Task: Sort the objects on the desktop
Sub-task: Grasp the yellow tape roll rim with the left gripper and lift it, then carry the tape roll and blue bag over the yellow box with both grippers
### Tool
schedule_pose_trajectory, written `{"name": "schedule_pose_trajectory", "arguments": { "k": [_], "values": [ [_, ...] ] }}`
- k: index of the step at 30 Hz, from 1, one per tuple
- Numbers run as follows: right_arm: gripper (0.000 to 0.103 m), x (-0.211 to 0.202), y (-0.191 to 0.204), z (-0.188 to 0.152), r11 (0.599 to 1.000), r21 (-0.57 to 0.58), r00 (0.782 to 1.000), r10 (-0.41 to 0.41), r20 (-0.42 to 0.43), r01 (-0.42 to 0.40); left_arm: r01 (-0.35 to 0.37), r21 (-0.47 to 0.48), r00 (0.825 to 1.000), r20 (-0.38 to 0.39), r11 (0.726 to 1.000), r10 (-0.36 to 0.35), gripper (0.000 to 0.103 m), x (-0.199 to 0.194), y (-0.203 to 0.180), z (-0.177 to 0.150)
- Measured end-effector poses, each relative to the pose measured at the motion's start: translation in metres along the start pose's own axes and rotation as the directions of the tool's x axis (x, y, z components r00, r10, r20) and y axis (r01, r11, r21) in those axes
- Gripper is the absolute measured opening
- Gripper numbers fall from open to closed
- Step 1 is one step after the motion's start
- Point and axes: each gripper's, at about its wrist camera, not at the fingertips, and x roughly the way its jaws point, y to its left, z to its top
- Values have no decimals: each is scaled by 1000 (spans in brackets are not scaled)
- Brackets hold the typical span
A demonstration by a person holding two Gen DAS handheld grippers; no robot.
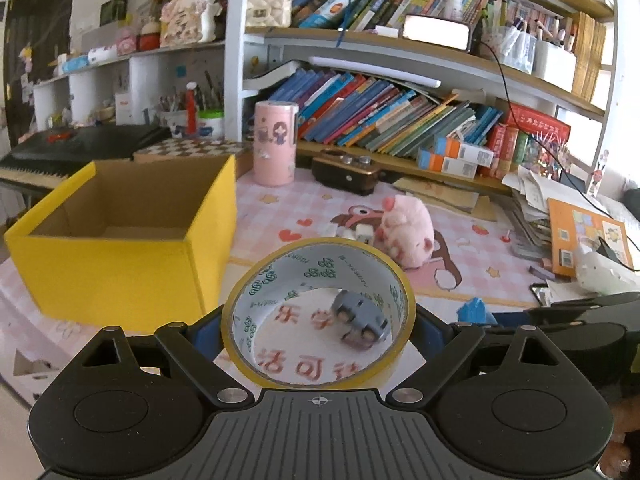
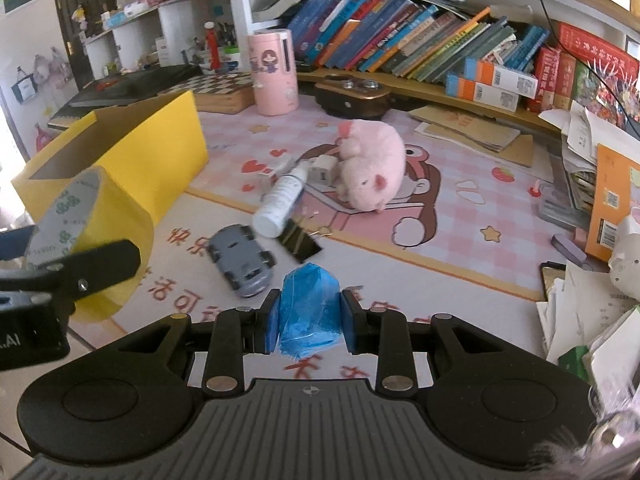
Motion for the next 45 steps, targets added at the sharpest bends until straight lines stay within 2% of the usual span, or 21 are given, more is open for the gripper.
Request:
{"name": "schedule_pose_trajectory", "arguments": {
  "k": [10,25,33,45],
  "values": [
    [28,-14,64,-16,1000,2,1000,11,-11,-11,13,-41,999,-33,999,-14,93,-36,56,-22],
    [28,-31,157,-51,999,37,999,11,-31,-10,32,-30,998,-61,999,-34,93,-82,128,-50],
    [28,-33,193,-64,998,54,999,14,-39,-12,38,-31,997,-72,999,-40,93,-97,158,-61],
    [28,-38,229,-63,1000,18,1000,23,-18,-22,32,-49,999,-33,998,-34,93,-113,184,-65]
  ]
}}
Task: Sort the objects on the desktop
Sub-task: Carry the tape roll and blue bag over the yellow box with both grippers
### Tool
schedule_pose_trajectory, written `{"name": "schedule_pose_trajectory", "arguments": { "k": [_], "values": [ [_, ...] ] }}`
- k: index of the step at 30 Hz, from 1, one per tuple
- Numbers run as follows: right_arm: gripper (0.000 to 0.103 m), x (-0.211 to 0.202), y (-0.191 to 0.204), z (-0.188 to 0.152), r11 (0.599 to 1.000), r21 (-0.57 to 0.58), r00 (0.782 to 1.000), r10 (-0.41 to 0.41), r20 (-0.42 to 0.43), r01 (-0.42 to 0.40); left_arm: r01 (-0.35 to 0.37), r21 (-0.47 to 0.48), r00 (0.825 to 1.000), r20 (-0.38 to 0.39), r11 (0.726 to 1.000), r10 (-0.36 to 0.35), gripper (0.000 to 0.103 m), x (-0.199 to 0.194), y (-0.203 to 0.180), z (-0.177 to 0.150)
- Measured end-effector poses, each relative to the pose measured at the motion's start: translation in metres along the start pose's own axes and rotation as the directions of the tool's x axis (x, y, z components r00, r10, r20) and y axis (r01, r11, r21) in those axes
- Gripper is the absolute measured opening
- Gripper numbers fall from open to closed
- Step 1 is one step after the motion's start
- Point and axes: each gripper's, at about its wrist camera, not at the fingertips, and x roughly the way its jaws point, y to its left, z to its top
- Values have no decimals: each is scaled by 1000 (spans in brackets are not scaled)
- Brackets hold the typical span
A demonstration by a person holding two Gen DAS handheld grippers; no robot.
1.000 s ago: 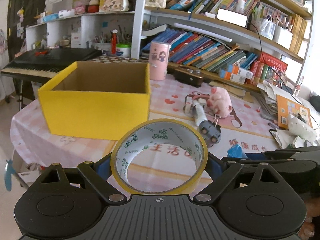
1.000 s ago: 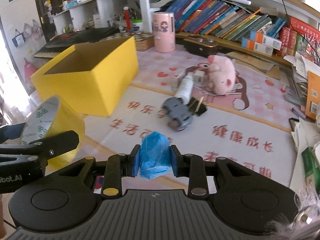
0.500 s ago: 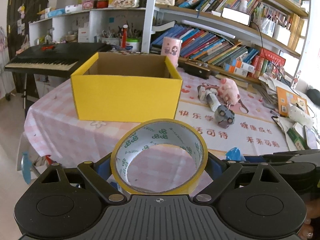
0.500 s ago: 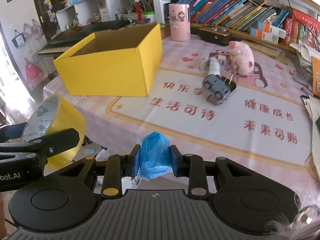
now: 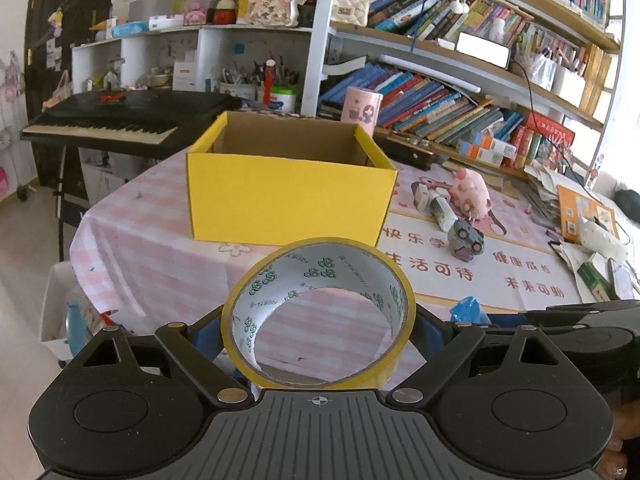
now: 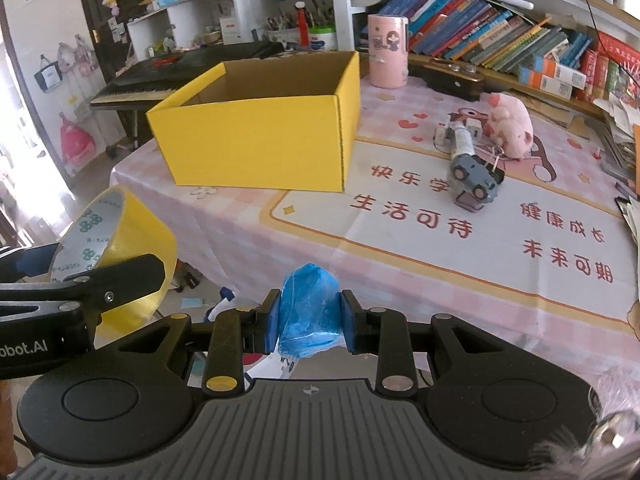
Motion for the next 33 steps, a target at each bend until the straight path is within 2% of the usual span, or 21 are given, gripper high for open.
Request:
{"name": "schedule_pose_trajectory", "arguments": {
  "k": [20,33],
  "values": [
    [28,13,30,10,997,-57,999,45,-28,-46,-44,-51,999,8,998,45,93,-6,27,-1],
    [28,33,32,26,994,-82,996,74,-50,-78,-77,-63,997,16,995,78,93,8,32,10]
  ]
}}
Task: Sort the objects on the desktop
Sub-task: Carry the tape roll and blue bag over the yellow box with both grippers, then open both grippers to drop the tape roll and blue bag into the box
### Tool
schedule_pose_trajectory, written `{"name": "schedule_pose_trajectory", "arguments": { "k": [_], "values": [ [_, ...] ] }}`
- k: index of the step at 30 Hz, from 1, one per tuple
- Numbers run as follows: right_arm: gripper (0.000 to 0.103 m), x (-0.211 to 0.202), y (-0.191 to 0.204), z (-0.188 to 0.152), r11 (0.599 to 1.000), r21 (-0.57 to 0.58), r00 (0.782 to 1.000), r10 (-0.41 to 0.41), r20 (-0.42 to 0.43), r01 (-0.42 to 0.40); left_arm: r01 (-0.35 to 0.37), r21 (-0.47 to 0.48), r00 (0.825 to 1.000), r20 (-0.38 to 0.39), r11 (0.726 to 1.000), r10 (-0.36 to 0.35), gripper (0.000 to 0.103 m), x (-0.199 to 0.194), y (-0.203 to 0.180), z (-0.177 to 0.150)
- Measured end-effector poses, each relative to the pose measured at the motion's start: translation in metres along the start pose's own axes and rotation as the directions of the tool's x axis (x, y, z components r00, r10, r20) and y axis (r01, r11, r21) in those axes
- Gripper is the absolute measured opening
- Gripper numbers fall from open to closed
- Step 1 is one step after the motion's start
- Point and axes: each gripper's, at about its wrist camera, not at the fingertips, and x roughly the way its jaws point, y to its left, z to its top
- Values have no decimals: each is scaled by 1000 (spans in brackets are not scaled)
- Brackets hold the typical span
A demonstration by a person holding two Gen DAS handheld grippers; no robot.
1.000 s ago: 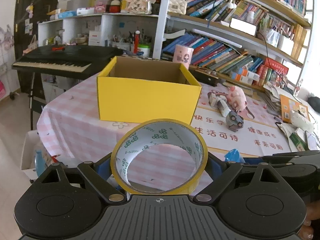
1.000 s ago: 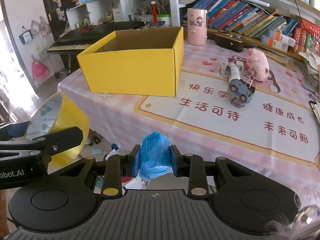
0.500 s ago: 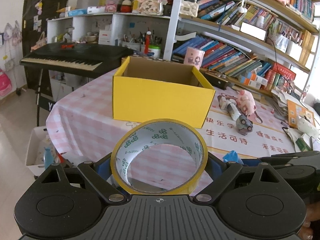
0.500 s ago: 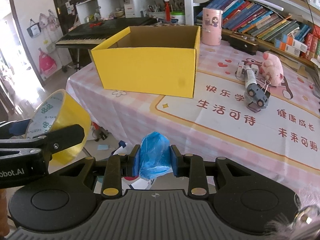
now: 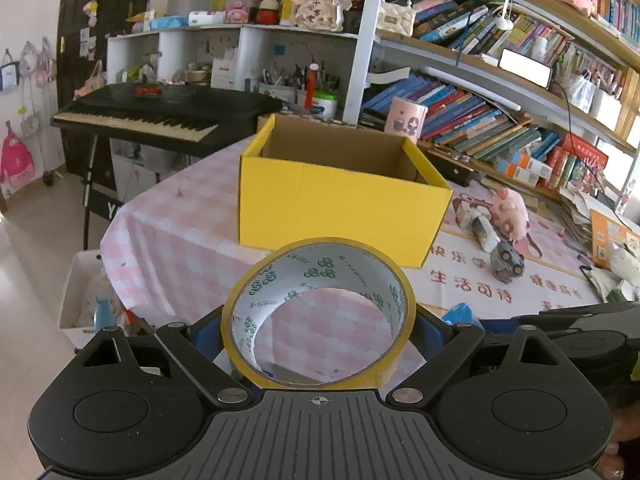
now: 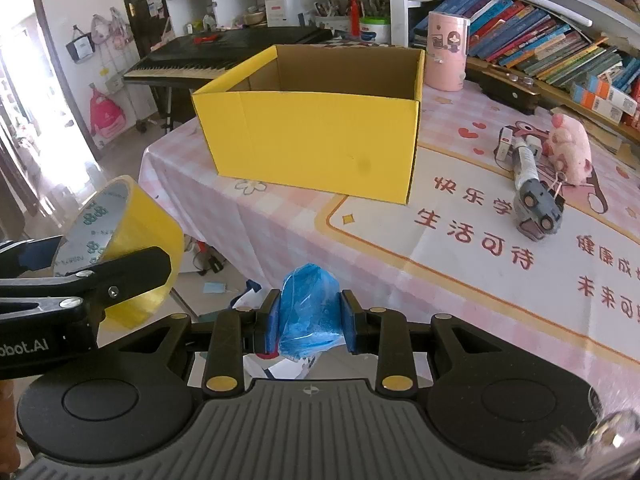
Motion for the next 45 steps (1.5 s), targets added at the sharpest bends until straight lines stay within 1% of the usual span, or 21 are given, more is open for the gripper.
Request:
{"name": "schedule_pose_trajectory", "arguments": {
  "k": [3,9,15,21,25,28,30,33,36,38,40,42,45],
  "values": [
    [28,7,-3,11,1000,-11,1000,10,14,-10,-13,13,1000,23,1000,12,93,6,-1,10],
    [28,15,-9,41,999,-44,996,34,77,-31,-33,45,996,81,998,29,92,19,-4,36],
    [28,25,-23,85,996,-63,987,66,147,-57,-52,73,989,145,996,41,93,36,-8,70],
    [28,39,-39,133,993,-88,974,101,202,-84,-84,92,976,207,992,63,93,60,-15,110],
    [28,59,-49,160,987,-139,972,106,211,-78,-108,113,972,222,988,81,93,82,-19,130],
    [28,80,-54,175,975,-212,975,107,196,-65,-114,119,974,211,986,87,93,104,-18,145],
    [28,95,-55,185,958,-279,977,111,181,-57,-108,116,979,187,987,85,93,119,-17,156],
    [28,122,-56,199,916,-400,982,107,157,-36,-100,104,986,142,989,85,93,148,-11,170],
    [28,151,-58,211,855,-517,990,97,101,-31,-90,107,993,86,990,81,93,178,-11,181],
    [28,168,-58,218,812,-582,994,93,59,-42,-90,126,996,41,988,85,93,198,-14,186],
    [28,183,-59,223,769,-636,996,90,12,-62,-91,161,996,-2,983,93,93,215,-18,189],
    [28,194,-58,225,726,-683,996,86,-31,-84,-75,189,995,-48,979,85,93,231,-23,190],
    [28,209,-57,227,677,-728,994,69,-87,-110,-65,216,990,-111,974,91,93,250,-26,189]
  ]
}}
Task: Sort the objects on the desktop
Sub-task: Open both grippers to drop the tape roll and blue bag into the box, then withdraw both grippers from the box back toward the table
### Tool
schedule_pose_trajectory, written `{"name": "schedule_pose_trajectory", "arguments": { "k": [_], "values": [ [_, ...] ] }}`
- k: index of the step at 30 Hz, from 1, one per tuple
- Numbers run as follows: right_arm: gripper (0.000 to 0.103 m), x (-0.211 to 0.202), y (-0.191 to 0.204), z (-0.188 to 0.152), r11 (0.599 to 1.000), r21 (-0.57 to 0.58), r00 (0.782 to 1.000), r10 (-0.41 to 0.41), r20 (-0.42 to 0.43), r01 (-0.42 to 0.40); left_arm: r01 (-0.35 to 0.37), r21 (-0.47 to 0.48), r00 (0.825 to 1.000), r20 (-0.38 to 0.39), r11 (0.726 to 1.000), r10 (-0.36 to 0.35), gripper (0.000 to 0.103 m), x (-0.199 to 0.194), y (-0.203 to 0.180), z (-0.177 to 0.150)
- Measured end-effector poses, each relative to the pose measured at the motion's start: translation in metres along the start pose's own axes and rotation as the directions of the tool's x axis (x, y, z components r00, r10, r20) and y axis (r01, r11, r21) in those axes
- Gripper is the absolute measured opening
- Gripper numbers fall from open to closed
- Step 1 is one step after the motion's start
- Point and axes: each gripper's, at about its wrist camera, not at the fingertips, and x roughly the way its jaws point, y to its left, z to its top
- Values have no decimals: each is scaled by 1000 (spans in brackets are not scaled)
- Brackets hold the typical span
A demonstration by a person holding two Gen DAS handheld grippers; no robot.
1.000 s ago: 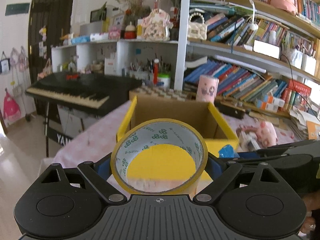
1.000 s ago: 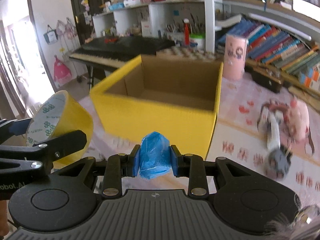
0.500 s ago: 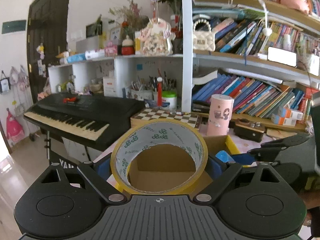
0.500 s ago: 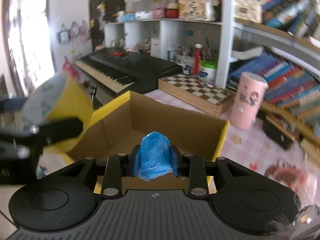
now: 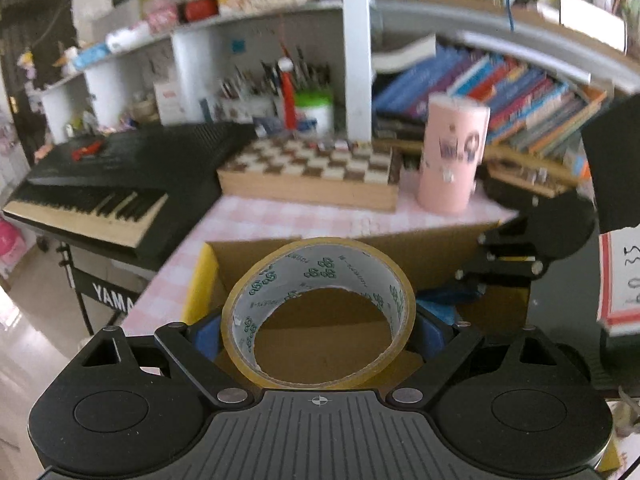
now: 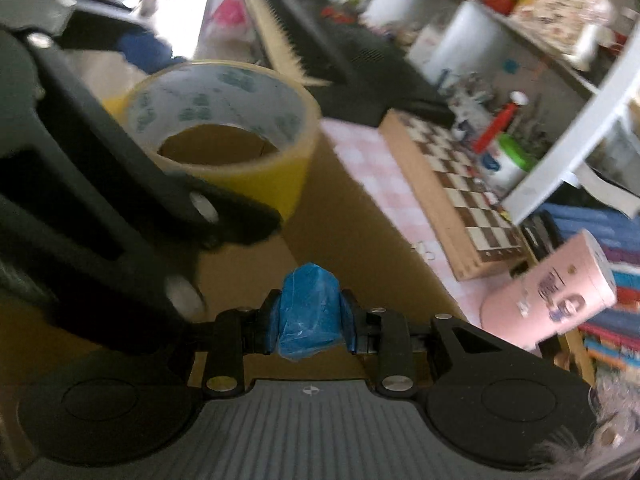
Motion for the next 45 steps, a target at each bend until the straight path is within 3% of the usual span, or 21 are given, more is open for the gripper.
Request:
{"name": "schedule_pose_trajectory", "arguments": {
  "k": [7,13,17,21,27,33,38,45],
  "values": [
    [28,20,-1,-2,995,-83,994,39,-106,-47,-1,0,996,-95,1000,1,93,22,-2,-3],
    [28,20,2,-1,995,-89,992,41,-117,-52,-2,-12,994,-107,1000,1,93,24,0,-2],
    [43,13,2,-3,996,-76,997,29,-76,-35,-9,-13,996,-90,1000,8,94,23,0,-1],
    [63,3,1,-5,998,-56,999,-6,-32,4,-12,-4,1000,-13,1000,12,98,7,-1,0],
    [71,-24,-5,-9,999,24,998,-46,47,44,-28,-28,995,95,999,30,99,-30,0,2],
    [74,-68,-5,-12,986,151,984,-98,146,76,-42,-90,975,214,995,60,100,-79,4,-4],
    [76,-112,3,-21,957,275,960,-155,234,88,-57,-140,958,269,988,94,101,-113,4,-16],
    [82,-169,24,-47,878,458,896,-309,320,140,-41,-231,922,366,972,126,101,-155,11,-44]
  ]
}}
